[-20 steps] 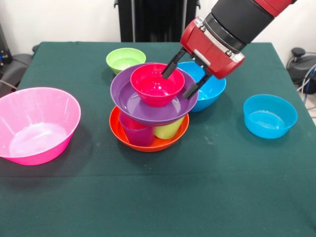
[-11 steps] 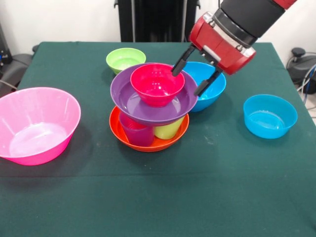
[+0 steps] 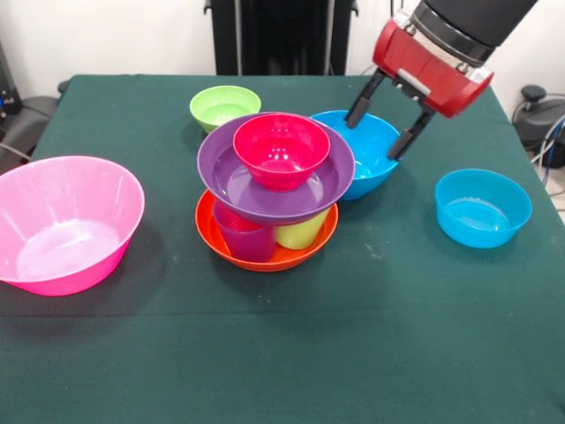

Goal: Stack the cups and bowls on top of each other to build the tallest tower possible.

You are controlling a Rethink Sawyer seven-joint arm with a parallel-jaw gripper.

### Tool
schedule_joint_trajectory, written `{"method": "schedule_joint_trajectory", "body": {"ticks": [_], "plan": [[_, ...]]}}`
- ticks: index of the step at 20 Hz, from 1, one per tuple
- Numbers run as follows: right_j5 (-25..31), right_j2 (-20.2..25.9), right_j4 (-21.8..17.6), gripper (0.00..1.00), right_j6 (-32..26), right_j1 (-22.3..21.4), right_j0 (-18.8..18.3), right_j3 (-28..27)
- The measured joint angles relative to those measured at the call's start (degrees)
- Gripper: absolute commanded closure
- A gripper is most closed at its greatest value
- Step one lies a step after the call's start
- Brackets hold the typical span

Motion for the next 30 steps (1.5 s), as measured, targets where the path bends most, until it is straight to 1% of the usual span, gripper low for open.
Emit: {"method": "schedule_joint_trajectory", "body": {"ticks": [8, 15, 20, 24, 30], "plan": [[0.00, 0.29, 2.10, 0.00, 0.00, -0.15, 2.24, 0.08], [-0.01, 0.29, 6.41, 0.00, 0.01, 1.62, 4.76, 0.08], [-0.01, 0.04, 8.78, 0.00, 0.22, 4.40, 6.43, 0.11], [-0.01, -0.84, 9.33, 0.00, 1.41, 6.75, 7.83, 0.12], [-0.02, -3.87, 9.30, 0.00, 4.75, 10.72, 10.45, 0.27]]}}
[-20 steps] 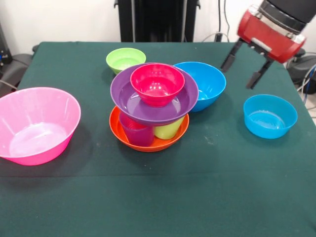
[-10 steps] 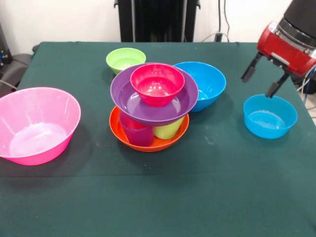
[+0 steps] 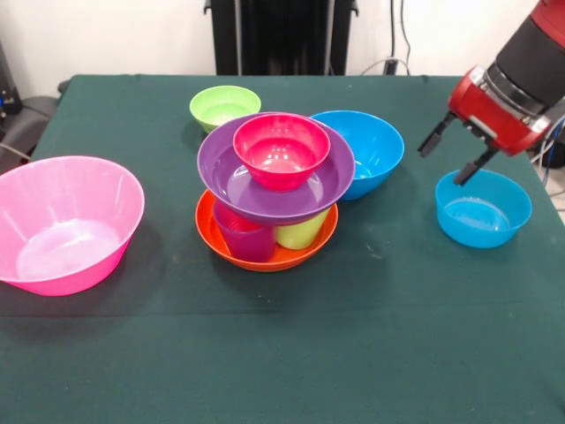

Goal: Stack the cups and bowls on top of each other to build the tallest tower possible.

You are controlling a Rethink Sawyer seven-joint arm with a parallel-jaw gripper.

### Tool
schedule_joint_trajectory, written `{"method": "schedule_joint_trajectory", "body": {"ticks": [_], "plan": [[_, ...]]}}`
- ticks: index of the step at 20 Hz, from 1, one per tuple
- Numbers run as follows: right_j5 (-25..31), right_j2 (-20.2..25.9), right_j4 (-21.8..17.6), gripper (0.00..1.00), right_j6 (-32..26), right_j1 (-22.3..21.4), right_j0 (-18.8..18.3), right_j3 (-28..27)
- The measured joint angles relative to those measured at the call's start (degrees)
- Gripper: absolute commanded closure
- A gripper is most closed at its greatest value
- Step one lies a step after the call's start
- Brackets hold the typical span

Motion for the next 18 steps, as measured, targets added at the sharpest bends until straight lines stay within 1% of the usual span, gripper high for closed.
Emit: {"method": "schedule_joint_trajectory", "body": {"ticks": [3, 7, 18], "plan": [[-0.01, -1.27, 0.01, 0.00, 1.44, 1.28, 1.09, 0.27], [0.00, -2.39, 0.02, 0.00, 2.19, 1.68, 1.79, 0.88], [-0.01, -3.91, 0.04, 0.00, 2.20, 1.71, 2.12, 1.28]]}}
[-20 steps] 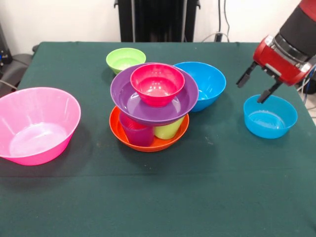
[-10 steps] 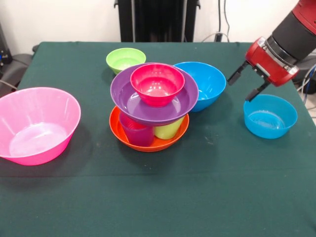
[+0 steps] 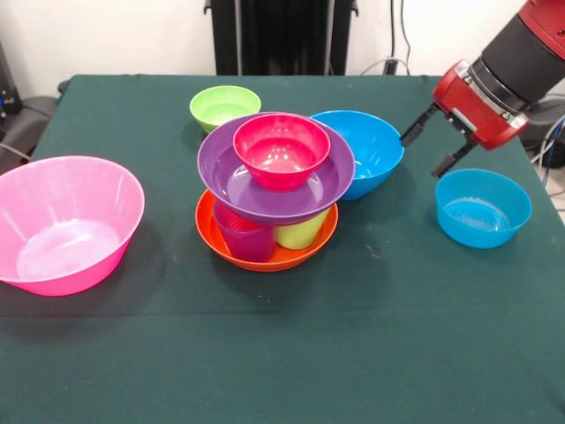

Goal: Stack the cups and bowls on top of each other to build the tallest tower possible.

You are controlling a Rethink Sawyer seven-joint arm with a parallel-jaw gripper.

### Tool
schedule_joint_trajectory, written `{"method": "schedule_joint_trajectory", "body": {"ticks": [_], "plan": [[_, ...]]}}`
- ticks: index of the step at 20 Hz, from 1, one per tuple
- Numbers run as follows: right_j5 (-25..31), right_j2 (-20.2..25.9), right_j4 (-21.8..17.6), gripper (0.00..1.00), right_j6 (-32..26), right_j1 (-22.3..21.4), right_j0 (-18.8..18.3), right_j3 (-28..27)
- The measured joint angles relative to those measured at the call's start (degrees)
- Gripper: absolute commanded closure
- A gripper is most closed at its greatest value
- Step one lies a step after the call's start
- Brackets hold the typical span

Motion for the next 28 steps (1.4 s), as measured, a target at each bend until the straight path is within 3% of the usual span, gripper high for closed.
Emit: {"method": "schedule_joint_trajectory", "body": {"ticks": [28], "plan": [[-0.65, -0.87, 0.04, 0.00, 0.00, 5.41, 0.63, 1.38]]}}
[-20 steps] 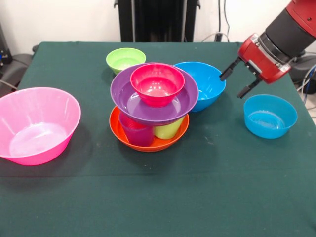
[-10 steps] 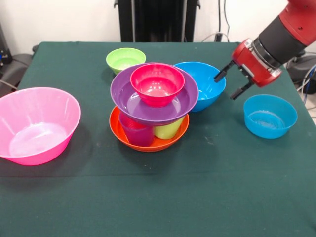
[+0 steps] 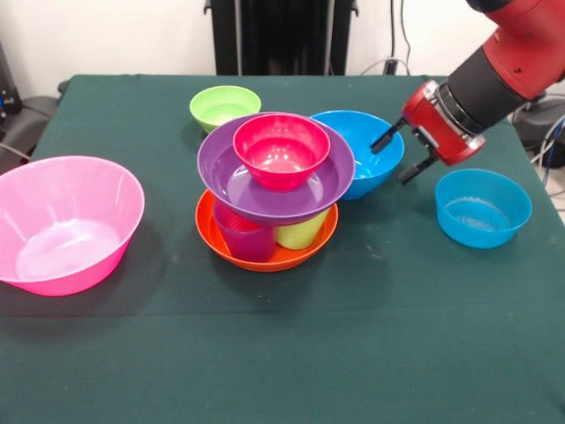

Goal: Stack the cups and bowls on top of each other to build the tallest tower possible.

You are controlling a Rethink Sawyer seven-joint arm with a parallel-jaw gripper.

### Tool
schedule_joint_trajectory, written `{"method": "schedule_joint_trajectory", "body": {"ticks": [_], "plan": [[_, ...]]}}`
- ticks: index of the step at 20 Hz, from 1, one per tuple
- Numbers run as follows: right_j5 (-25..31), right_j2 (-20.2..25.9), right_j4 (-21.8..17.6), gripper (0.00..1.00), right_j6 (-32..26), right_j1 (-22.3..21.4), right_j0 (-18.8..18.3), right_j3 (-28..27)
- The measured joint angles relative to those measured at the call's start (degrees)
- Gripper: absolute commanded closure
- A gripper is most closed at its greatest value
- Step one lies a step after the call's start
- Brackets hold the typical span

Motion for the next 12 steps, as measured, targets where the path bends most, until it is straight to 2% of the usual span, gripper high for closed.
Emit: {"method": "schedule_joint_trajectory", "body": {"ticks": [8, 9, 12], "plan": [[-0.13, 0.00, 0.01, 0.00, 0.00, 0.57, 0.00, 0.02], [-0.82, 0.00, 0.00, 1.00, 0.00, 0.57, 0.00, 0.13], [-1.32, 0.01, 0.02, 1.00, 0.00, 0.57, 0.00, 0.15]]}}
